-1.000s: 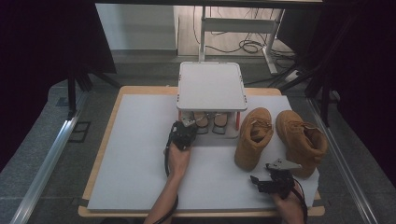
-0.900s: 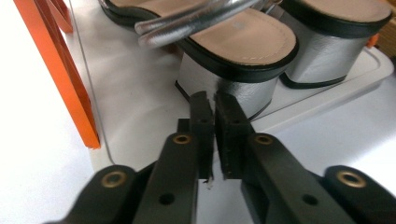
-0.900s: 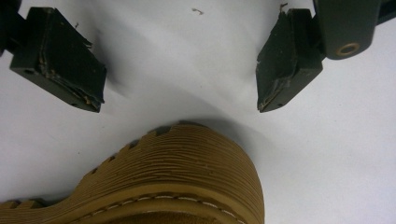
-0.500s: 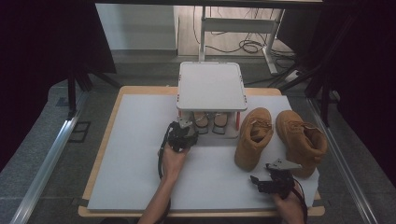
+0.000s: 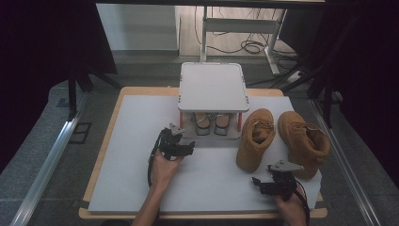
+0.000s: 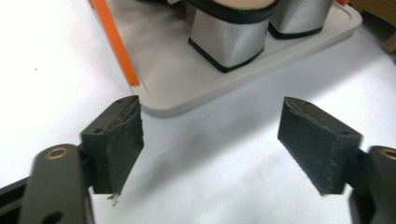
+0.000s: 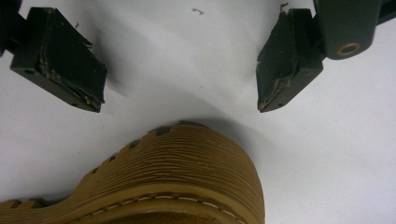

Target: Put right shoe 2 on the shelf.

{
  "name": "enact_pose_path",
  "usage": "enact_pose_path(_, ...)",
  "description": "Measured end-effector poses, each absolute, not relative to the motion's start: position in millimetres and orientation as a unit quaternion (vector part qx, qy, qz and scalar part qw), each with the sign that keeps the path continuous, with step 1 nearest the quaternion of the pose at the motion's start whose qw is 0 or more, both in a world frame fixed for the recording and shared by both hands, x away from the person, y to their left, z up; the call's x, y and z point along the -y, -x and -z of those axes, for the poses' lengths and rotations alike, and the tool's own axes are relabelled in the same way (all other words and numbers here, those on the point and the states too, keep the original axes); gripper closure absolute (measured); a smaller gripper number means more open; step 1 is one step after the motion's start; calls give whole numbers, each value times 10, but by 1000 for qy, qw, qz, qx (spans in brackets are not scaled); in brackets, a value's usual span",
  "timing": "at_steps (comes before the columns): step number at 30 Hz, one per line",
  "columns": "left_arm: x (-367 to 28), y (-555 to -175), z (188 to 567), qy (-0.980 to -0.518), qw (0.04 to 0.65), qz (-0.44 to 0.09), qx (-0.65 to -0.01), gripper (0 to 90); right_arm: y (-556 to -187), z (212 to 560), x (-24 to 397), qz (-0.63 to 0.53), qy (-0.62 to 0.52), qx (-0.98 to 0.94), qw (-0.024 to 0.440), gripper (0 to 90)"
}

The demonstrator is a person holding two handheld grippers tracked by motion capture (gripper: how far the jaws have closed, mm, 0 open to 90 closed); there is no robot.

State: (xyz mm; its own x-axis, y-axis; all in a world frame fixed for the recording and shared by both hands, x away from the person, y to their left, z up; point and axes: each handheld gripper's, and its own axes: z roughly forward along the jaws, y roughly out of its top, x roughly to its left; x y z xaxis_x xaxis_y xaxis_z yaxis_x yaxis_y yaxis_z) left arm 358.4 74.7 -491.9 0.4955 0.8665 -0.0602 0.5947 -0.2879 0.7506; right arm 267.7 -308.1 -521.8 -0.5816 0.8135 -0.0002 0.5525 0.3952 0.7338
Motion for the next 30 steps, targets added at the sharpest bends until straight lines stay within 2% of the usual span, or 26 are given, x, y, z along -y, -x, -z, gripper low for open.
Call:
enact_pose_path(5, -875, -3457, 4892, -781, 375, -178, -467, 133, -2677, 5218, 3081, -356, -419, -815, 183, 160)
enact_pose_path(30, -1369, -2927, 5058, -806, 347, -169, -448, 100, -2680, 5216, 3080, -356, -419, -815, 182, 159)
